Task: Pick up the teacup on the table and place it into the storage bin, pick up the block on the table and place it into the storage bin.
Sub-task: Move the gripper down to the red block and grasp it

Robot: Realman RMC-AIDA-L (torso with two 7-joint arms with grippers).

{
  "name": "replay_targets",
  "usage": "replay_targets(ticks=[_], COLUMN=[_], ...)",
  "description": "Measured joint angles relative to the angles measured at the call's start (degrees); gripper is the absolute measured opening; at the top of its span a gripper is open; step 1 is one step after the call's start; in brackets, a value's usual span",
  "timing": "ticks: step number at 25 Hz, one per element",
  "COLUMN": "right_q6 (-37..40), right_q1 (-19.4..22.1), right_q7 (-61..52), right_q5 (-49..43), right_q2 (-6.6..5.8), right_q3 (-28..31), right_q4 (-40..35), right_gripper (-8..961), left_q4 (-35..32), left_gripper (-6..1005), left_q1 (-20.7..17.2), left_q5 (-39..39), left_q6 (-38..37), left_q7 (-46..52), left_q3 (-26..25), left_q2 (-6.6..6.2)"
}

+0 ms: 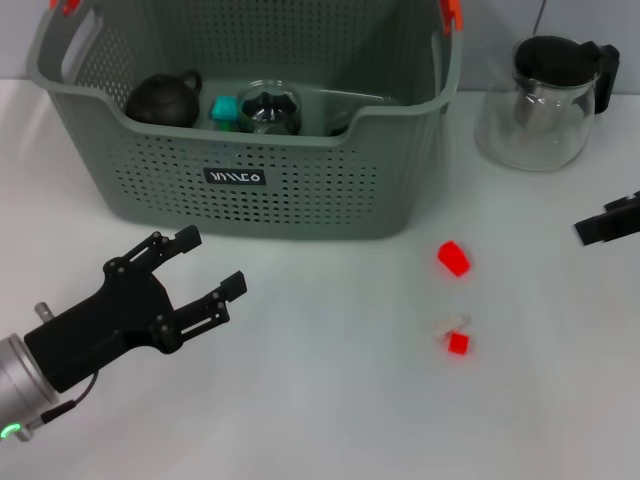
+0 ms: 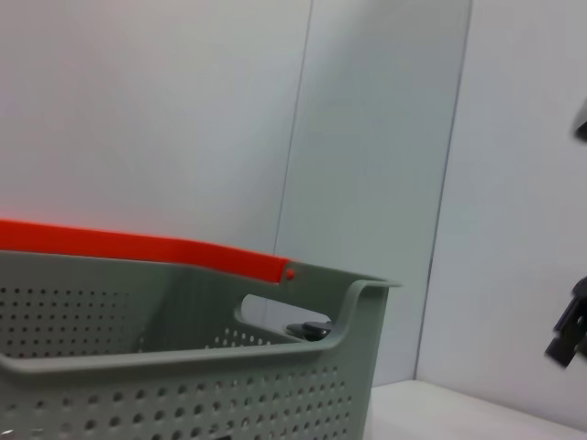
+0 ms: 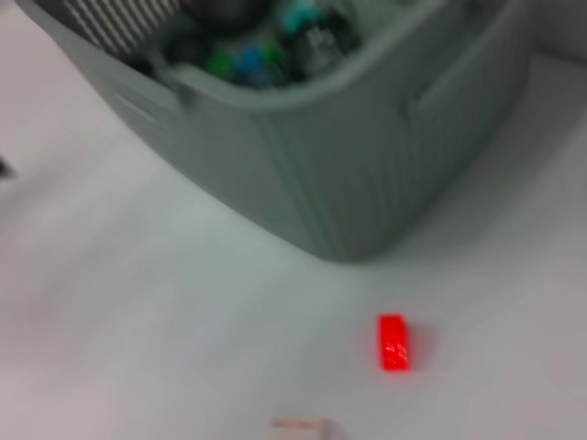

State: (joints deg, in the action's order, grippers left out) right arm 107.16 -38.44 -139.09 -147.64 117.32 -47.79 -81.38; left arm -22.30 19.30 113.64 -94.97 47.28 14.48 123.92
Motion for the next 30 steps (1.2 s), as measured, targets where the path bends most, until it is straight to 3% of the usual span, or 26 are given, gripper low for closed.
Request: replay_targets(ticks=[4,11,15,18,23,30], right_q6=[-7.7,-24.2,-28.4,-30.4,-33.1,-36.0], right_q1=[-3.0,-6.2,-7.1,-7.5,-8.3,-7.8], right_q7=[-4.5,-17.1,-21.2,-23.1,-24.0,-24.9], right_q5=[-8.0,-8.8,-9.5,-9.7,-9.6,-9.6], right_q2=[2.97,3.17,3.14,3.23,3.39,3.32], right_q3=[-7.6,-29.2,-35.3,-37.4,-40.0,-40.7], right_q4=[4.1,16.6,18.3,19.1,22.2,24.3], right_gripper=[573,574,573,572,459,448], left_q4=[0.1,0.1,0.1,0.1,0.1,0.1], left_gripper=[843,843,843,843,843,843], left_q1=[-0.3,-0.6,-0.6,-0.5,-0.4,-0.4], left_q5=[0.0,0.0,0.0,0.0,0.0,0.0], left_q6=[-0.2,0.2,0.2,0.2,0.7,0.8], left_q7=[0.0,0.0,0.0,0.0,0.0,0.0], left_q3=[-0.3,-0.6,-0.6,-0.6,-0.6,-0.6], left_q2=[0.01,0.08,0.06,0.03,0.00,0.02])
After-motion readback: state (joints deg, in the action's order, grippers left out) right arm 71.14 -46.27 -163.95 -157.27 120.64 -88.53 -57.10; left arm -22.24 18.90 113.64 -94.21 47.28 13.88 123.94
